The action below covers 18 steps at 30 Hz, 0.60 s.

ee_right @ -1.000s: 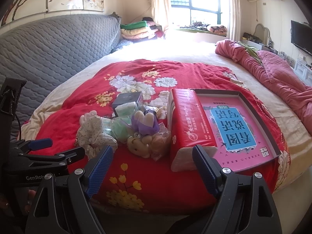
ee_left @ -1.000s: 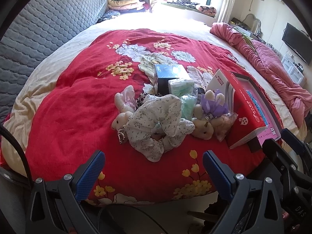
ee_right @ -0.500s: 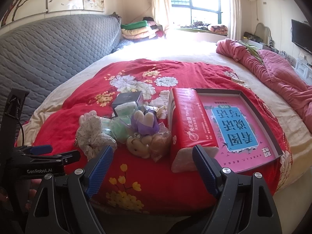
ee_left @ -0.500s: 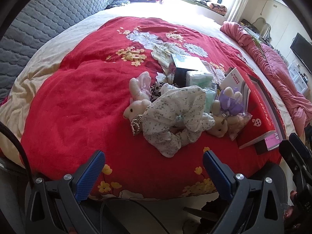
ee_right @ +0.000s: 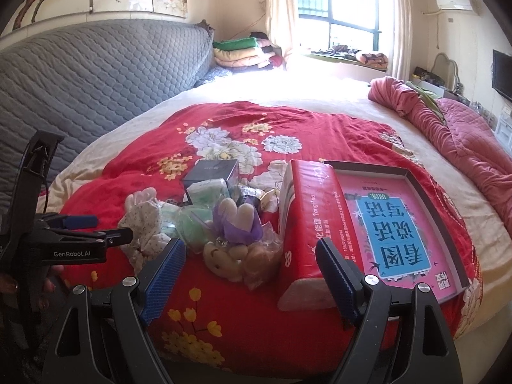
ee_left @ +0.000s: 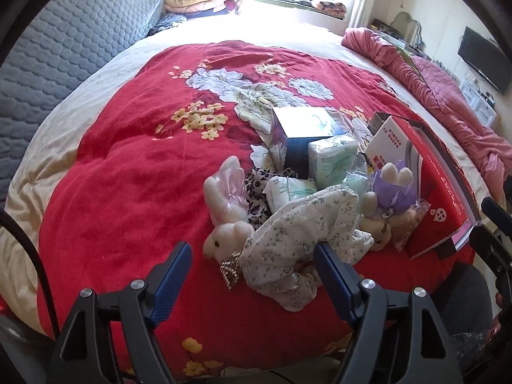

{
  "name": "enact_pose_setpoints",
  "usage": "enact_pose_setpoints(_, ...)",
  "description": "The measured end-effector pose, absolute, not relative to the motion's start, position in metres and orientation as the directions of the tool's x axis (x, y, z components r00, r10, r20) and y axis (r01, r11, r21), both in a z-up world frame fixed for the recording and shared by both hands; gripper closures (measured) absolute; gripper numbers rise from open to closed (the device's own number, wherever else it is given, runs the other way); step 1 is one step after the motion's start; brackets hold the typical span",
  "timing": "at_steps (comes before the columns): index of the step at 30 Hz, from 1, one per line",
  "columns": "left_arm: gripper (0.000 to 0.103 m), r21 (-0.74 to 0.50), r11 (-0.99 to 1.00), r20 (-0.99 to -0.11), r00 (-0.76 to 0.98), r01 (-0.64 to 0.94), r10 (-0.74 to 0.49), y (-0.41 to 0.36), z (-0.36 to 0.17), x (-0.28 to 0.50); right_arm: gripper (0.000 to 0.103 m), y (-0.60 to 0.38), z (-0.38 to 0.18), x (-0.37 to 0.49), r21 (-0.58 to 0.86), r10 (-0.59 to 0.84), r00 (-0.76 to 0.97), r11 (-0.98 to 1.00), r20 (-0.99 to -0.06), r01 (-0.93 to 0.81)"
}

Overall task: Organize soft objects
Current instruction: 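Grasp the white floral scrunchie with the left tool while the right tool grasps the purple-bow bunny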

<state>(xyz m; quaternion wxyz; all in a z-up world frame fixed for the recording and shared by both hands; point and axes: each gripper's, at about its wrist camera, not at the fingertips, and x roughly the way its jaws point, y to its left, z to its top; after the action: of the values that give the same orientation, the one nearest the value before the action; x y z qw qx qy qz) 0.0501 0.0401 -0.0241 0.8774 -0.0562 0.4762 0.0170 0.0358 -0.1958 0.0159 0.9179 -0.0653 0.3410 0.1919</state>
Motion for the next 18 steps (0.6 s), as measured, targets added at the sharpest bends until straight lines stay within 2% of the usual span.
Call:
enact_pose_setpoints(4,0.033,-0.058,0.998,-0.837,0.546,-0.005,-0.046,0.032,-0.026,0.061,0.019,-0.195,0.013,0.048,0.005,0.31,0.678,0.911,-0.667,-0.412)
enact_pose_setpoints(6,0.043,-0.063,0.998,-0.842,0.535,0.025,-0.067,0.031,-0.028,0.065,0.019,-0.192,0.012,0.054,-0.008,0.309,0.671,0.905,-0.674,-0.425)
enact_pose_setpoints(9,0.047,-0.079,0.994,-0.842,0.529,0.069,-0.104,0.028,-0.03,0.069,0.019,-0.18,0.01,0.063,-0.041,0.323,0.647,0.875,-0.691,-0.482)
enact_pose_setpoints(15,0.06,-0.108,0.984,-0.843,0.513,0.139,-0.165,0.027,-0.032,0.073,0.019,-0.159,0.005,0.093,-0.094,0.335,0.6,0.817,-0.727,-0.569)
enact_pose_setpoints(17,0.073,-0.125,0.981,-0.843,0.505,0.146,-0.183,0.029,-0.034,0.076,0.019,-0.152,0.002,0.106,-0.097,0.347,0.565,0.785,-0.749,-0.611)
enact_pose_setpoints(18,0.077,-0.136,0.98,-0.843,0.502,0.149,-0.193,0.03,-0.035,0.076,0.019,-0.148,0.0,0.112,-0.103,0.352,0.554,0.77,-0.755,-0.63)
